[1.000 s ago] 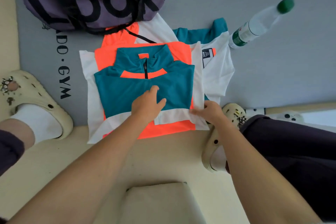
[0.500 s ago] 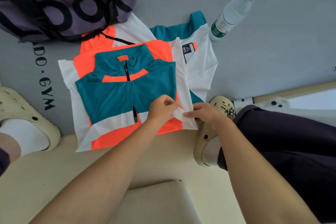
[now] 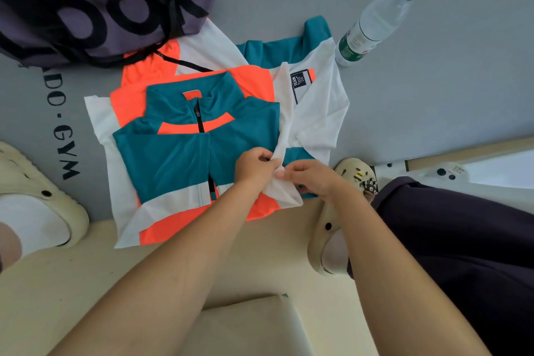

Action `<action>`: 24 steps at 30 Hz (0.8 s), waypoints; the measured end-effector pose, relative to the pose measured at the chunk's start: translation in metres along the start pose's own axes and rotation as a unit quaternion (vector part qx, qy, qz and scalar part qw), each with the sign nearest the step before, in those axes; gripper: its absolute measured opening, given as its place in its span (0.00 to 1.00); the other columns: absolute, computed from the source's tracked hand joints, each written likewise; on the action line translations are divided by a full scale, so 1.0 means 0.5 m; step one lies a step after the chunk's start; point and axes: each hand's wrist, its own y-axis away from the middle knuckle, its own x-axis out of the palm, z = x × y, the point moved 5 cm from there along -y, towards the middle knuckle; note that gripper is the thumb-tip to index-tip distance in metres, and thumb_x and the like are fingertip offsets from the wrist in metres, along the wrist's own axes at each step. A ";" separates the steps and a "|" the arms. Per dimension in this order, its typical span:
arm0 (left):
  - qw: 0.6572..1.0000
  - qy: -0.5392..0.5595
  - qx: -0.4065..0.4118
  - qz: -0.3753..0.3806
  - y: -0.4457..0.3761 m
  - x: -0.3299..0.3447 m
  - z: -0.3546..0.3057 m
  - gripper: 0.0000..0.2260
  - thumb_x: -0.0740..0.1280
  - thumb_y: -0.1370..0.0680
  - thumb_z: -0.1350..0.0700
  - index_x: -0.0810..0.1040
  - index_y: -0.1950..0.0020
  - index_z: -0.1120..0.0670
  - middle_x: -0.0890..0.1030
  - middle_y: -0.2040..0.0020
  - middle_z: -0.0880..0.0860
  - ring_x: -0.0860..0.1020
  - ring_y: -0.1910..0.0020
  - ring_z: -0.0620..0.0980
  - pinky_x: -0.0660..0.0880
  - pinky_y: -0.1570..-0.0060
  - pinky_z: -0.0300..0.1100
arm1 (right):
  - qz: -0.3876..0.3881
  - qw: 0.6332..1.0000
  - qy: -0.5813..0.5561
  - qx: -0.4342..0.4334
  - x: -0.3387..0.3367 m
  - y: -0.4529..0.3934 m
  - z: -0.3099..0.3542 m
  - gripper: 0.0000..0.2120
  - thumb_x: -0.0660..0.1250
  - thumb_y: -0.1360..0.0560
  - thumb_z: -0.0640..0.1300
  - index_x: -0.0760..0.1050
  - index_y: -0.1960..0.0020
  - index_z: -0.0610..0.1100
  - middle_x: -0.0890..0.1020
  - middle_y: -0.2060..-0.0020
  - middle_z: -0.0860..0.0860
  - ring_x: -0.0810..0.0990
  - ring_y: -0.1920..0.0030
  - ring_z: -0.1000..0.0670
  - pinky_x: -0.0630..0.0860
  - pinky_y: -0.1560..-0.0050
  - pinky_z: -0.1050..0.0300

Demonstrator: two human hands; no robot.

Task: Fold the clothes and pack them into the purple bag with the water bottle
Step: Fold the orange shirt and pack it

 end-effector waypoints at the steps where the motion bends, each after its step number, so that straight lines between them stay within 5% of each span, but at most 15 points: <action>1: 1.000 0.011 -0.003 0.002 -0.001 -0.002 0.005 0.04 0.74 0.29 0.57 0.80 0.60 0.52 0.84 0.57 0.52 0.83 0.54 0.54 0.80 0.49 0.54 | -0.048 0.999 0.019 -0.004 -0.016 -0.003 0.011 0.15 0.72 0.27 0.55 0.81 0.53 0.42 0.86 0.59 0.52 0.85 0.59 0.53 0.81 0.58 0.60; 4: 0.999 0.037 -0.012 0.008 0.002 -0.008 0.014 0.03 0.73 0.27 0.58 0.80 0.58 0.54 0.84 0.56 0.54 0.83 0.53 0.56 0.79 0.47 0.54 | -0.222 0.974 -0.009 -0.044 -0.065 -0.017 0.064 0.19 0.73 0.29 0.57 0.78 0.49 0.42 0.85 0.58 0.48 0.85 0.59 0.52 0.83 0.56 0.55; 6: 0.998 0.064 -0.021 0.013 0.006 -0.018 0.015 0.03 0.72 0.26 0.59 0.80 0.56 0.56 0.84 0.54 0.56 0.82 0.52 0.57 0.79 0.46 0.54 | -0.261 0.963 -0.010 -0.063 -0.063 -0.038 0.109 0.22 0.73 0.30 0.59 0.76 0.48 0.42 0.84 0.58 0.49 0.85 0.62 0.53 0.82 0.62 0.58; 9: 0.996 0.084 -0.023 0.034 0.014 -0.034 0.012 0.03 0.71 0.24 0.60 0.80 0.53 0.59 0.84 0.54 0.55 0.82 0.55 0.54 0.79 0.50 0.47 | -0.258 0.962 0.070 -0.050 -0.035 -0.082 0.165 0.23 0.74 0.31 0.58 0.76 0.50 0.40 0.83 0.60 0.47 0.83 0.64 0.50 0.77 0.68 0.59; 13: 0.978 0.181 -0.058 0.085 0.031 -0.061 0.008 0.03 0.67 0.21 0.62 0.77 0.50 0.61 0.77 0.62 0.53 0.78 0.71 0.42 0.74 0.72 0.33 | -0.265 0.956 0.105 -0.068 -0.017 -0.107 0.212 0.12 0.72 0.28 0.45 0.76 0.57 0.36 0.80 0.68 0.43 0.77 0.75 0.53 0.74 0.74 0.62; 17: 0.966 0.223 -0.082 0.098 0.023 -0.101 0.023 0.08 0.65 0.20 0.54 0.73 0.56 0.56 0.73 0.62 0.52 0.72 0.62 0.50 0.69 0.62 0.41 | -0.199 0.976 -0.017 -0.085 0.022 -0.106 0.228 0.08 0.71 0.27 0.40 0.74 0.55 0.37 0.80 0.67 0.44 0.78 0.76 0.52 0.75 0.75 0.61; 20: 0.983 0.164 -0.037 0.077 0.020 -0.120 0.019 0.14 0.70 0.26 0.42 0.75 0.53 0.51 0.78 0.58 0.47 0.76 0.57 0.45 0.69 0.60 0.39 | -0.159 0.984 -0.035 -0.077 0.071 -0.107 0.247 0.10 0.72 0.27 0.39 0.71 0.54 0.38 0.79 0.68 0.41 0.81 0.74 0.47 0.78 0.73 0.57; 24: 0.994 0.104 0.023 0.002 0.019 -0.171 0.012 0.06 0.71 0.24 0.53 0.77 0.52 0.53 0.79 0.58 0.49 0.76 0.57 0.49 0.71 0.60 0.40 | -0.124 0.988 0.021 -0.085 0.147 -0.121 0.286 0.11 0.71 0.26 0.40 0.69 0.60 0.42 0.80 0.71 0.44 0.81 0.75 0.47 0.78 0.73 0.57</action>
